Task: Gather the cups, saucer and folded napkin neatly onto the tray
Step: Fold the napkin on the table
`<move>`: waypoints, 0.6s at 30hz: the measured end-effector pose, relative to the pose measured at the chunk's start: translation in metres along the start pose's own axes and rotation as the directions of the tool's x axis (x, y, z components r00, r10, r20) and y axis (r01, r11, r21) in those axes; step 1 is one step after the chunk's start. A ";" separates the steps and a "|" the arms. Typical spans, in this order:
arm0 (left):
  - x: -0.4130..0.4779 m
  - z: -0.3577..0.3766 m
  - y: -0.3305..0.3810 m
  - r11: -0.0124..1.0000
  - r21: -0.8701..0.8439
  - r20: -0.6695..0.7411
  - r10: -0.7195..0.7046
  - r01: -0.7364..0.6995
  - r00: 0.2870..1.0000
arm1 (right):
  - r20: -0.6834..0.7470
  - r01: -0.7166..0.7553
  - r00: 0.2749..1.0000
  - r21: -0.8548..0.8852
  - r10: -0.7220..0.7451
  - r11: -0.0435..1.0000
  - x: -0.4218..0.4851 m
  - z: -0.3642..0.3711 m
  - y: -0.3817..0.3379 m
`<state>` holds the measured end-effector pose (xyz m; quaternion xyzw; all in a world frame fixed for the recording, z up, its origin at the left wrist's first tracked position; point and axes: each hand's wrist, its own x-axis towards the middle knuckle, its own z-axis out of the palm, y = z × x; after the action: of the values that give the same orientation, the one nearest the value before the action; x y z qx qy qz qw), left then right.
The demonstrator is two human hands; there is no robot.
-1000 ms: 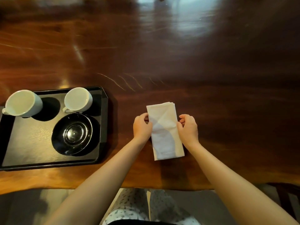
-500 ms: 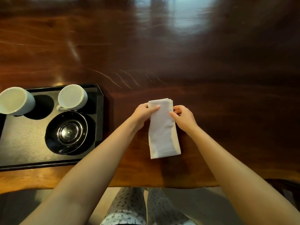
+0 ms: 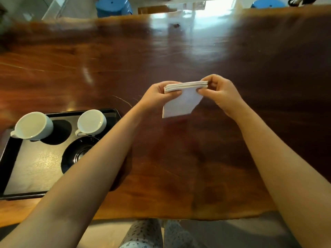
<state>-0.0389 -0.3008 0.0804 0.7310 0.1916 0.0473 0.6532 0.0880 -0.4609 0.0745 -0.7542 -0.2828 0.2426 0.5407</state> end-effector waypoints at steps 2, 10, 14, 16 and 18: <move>0.000 -0.006 0.009 0.991 0.105 -0.035 0.085 -0.080 0.996 | -0.029 0.111 0.993 -0.163 -0.117 0.980 0.002 -0.001 -0.006; -0.056 0.020 -0.129 0.909 0.414 -0.052 0.062 -0.035 0.997 | 0.085 0.037 0.996 -0.347 -0.008 0.937 -0.070 0.051 0.095; -0.094 0.038 -0.176 0.872 0.488 0.050 0.003 -0.027 0.999 | 0.216 -0.033 0.967 -0.431 0.138 0.902 -0.114 0.068 0.139; -0.100 0.040 -0.184 0.844 0.529 0.083 0.050 -0.087 0.995 | 0.243 0.026 0.965 -0.458 0.097 0.888 -0.119 0.069 0.147; -0.101 0.039 -0.186 0.799 0.582 0.120 0.100 -0.151 0.988 | 0.267 0.086 0.962 -0.498 0.058 0.863 -0.117 0.069 0.148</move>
<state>-0.1605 -0.3581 -0.0881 0.9098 0.1207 -0.0016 0.3972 -0.0186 -0.5330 -0.0797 -0.8265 -0.4134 0.2578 0.2820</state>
